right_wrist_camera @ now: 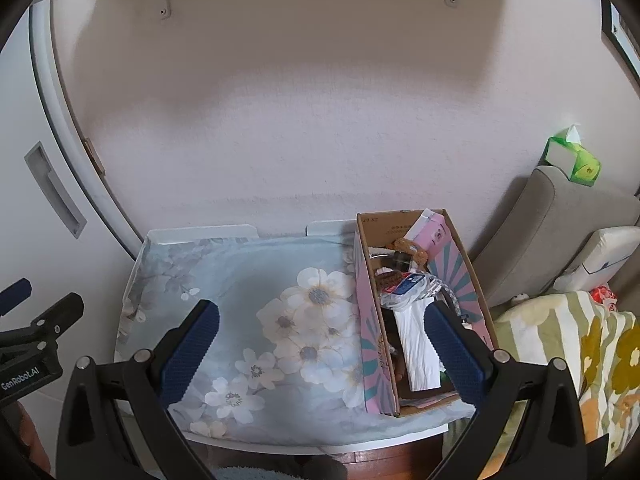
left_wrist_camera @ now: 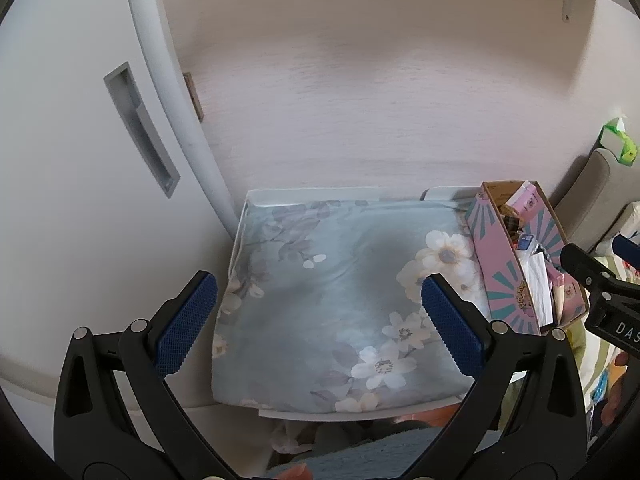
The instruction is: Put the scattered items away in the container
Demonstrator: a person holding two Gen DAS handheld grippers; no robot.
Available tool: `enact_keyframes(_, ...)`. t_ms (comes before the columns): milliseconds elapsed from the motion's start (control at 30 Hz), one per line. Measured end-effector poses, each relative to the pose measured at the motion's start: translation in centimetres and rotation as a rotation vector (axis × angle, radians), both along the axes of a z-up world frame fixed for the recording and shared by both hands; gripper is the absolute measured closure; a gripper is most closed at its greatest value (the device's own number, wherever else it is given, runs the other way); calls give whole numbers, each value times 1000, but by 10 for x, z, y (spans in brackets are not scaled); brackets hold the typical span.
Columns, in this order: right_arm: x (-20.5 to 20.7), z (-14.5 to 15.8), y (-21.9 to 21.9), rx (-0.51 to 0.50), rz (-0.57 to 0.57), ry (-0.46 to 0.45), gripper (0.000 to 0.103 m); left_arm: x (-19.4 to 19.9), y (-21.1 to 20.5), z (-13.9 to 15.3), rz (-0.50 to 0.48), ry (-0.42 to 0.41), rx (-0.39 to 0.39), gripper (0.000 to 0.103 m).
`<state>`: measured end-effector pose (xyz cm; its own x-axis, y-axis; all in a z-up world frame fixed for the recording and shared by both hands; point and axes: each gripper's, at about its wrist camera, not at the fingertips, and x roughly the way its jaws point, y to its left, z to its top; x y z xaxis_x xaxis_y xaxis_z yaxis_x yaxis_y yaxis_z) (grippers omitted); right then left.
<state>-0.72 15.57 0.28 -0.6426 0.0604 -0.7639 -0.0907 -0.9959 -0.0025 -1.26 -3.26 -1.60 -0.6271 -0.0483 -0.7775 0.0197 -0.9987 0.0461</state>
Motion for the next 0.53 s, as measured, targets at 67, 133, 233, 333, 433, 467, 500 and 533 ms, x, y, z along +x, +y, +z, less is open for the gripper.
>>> enact_keyframes(67,1,0,0,-1,2,-1,1,0,1,0,-2,0,1,1)
enact_keyframes(133,2,1,-1,0,3,0,1,1,1,0,2,2,0,1)
enact_keyframes(233,3,1,-1,13,0,4,1,1,1,0,-1,3,8,1)
enact_keyframes(333,4,2,0,18,-3,8,1,0,1,-1,-4,8,5,1)
enact_keyframes(433,4,1,2,16,-1,6,1,1,2,0,-6,25,-9,1)
enact_keyframes(467,4,1,2,17,0,5,1,2,3,1,-8,35,-22,1)
enact_keyframes(500,4,1,2,18,1,4,1,2,4,1,-9,40,-31,1)
enact_keyframes(533,4,1,2,18,2,3,1,2,6,1,-8,45,-45,1)
